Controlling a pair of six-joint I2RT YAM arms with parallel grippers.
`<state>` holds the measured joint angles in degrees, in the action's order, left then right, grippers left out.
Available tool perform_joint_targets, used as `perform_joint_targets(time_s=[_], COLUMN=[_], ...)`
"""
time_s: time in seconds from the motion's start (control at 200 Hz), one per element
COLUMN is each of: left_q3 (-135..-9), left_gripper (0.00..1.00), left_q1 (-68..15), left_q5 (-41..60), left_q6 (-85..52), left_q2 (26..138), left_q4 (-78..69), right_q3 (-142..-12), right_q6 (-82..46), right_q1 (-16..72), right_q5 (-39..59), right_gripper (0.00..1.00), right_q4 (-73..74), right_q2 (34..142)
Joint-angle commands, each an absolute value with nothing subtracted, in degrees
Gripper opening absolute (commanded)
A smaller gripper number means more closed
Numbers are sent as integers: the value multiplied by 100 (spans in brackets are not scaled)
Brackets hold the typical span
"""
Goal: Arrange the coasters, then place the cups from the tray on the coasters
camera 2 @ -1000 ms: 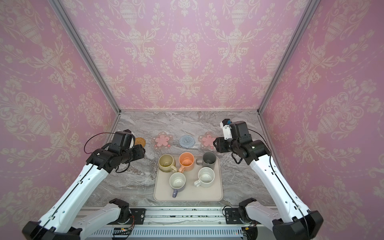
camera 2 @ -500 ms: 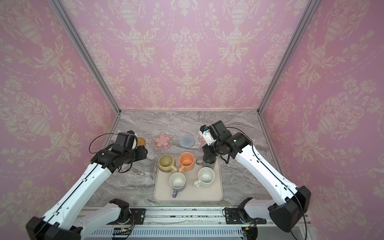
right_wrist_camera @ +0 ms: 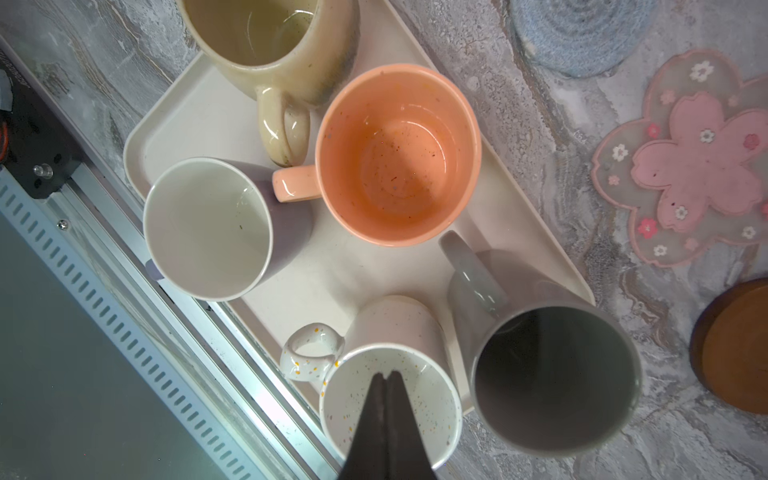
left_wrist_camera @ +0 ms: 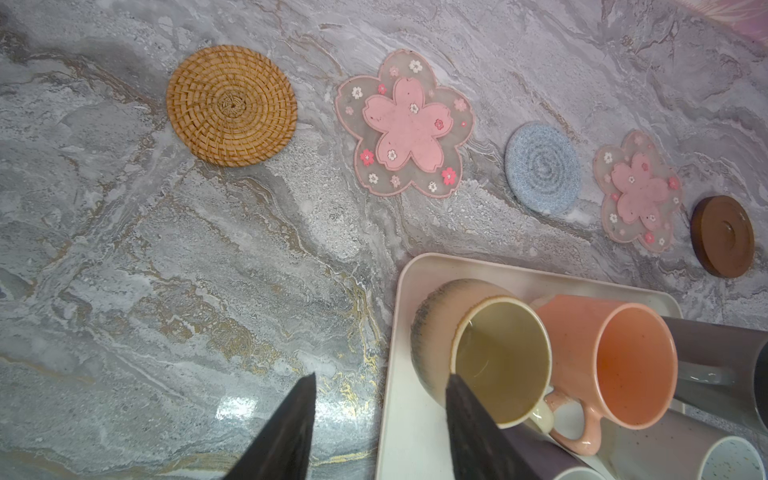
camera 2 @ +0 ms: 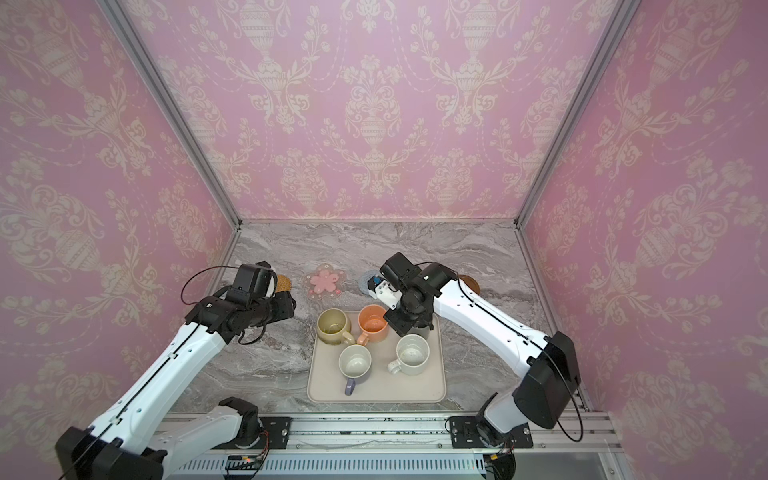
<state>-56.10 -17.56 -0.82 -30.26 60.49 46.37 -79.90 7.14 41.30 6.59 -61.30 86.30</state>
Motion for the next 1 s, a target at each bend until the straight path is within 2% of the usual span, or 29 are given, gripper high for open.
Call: perform_joint_targets(time_s=[0.0, 0.996], left_q3=[-5754, -5836], left_gripper=[53, 54], left_q1=[-1795, -1784], left_q5=[-263, -428], left_q6=[-2849, -2663], left_q2=[6055, 6179], left_q4=[4801, 4920], right_q3=[-8233, -8863], right_q6=[944, 1742], right_q1=[4164, 4169], right_q5=[697, 84], right_gripper=[0, 0], right_q4=[-6360, -6752], right_q2=[8814, 10395])
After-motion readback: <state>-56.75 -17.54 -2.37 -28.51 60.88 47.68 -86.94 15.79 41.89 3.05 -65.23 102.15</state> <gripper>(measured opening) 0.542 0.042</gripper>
